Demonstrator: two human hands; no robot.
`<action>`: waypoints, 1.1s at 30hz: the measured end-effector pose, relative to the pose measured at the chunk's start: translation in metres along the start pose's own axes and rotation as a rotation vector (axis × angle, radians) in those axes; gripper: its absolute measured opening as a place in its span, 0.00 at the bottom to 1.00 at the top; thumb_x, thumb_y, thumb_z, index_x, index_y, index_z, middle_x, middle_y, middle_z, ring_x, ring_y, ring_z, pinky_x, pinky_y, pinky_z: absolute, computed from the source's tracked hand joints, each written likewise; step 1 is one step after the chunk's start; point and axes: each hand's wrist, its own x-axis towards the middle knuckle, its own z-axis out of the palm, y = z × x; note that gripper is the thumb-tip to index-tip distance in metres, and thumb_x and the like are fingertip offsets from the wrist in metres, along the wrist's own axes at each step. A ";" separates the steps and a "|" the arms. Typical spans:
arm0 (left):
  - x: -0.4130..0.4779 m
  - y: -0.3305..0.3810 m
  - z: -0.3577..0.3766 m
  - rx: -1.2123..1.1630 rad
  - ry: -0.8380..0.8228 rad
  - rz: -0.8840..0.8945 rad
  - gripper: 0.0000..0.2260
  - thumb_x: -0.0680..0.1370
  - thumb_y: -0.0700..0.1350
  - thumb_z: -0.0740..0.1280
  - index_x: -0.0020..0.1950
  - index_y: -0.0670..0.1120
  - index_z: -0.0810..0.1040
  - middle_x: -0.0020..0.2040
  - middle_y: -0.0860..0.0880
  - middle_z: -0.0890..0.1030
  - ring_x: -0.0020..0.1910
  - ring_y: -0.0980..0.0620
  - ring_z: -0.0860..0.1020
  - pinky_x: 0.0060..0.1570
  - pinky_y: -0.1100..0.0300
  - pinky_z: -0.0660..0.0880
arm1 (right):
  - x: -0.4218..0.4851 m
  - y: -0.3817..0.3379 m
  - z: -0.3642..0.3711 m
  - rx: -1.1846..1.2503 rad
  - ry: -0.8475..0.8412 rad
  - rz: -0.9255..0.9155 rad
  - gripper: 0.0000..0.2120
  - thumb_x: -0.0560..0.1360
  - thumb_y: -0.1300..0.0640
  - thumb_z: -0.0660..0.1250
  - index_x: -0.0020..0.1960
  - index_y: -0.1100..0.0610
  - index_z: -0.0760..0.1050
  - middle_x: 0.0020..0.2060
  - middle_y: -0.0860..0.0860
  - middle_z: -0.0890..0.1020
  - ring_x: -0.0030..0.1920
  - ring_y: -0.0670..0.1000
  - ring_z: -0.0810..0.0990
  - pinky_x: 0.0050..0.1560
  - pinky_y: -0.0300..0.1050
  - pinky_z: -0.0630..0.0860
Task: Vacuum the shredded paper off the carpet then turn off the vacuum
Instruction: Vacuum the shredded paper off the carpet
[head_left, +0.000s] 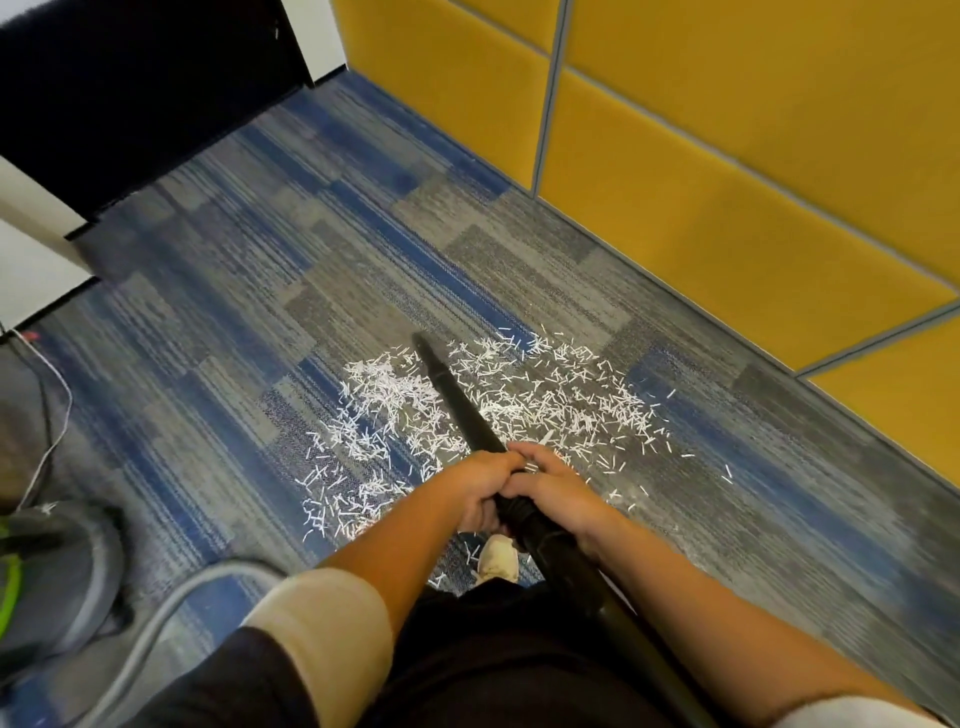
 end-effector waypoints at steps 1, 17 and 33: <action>-0.001 0.000 -0.002 -0.013 0.004 0.004 0.06 0.81 0.45 0.59 0.51 0.43 0.70 0.39 0.42 0.79 0.36 0.46 0.79 0.40 0.51 0.78 | 0.002 -0.001 0.002 -0.016 -0.001 0.001 0.25 0.73 0.69 0.64 0.66 0.50 0.68 0.37 0.57 0.79 0.27 0.52 0.77 0.26 0.39 0.76; -0.022 -0.006 -0.034 -0.189 0.087 0.022 0.08 0.82 0.45 0.58 0.47 0.43 0.70 0.36 0.44 0.77 0.31 0.49 0.77 0.33 0.57 0.75 | 0.020 -0.014 0.032 -0.172 -0.148 0.020 0.27 0.72 0.68 0.65 0.67 0.48 0.68 0.44 0.58 0.78 0.31 0.55 0.79 0.28 0.42 0.77; -0.039 -0.018 -0.046 -0.245 0.164 0.025 0.07 0.82 0.45 0.57 0.47 0.44 0.69 0.36 0.43 0.76 0.29 0.49 0.77 0.25 0.57 0.75 | 0.016 -0.016 0.052 -0.249 -0.213 0.047 0.27 0.72 0.70 0.63 0.66 0.49 0.68 0.41 0.55 0.77 0.30 0.53 0.77 0.26 0.41 0.76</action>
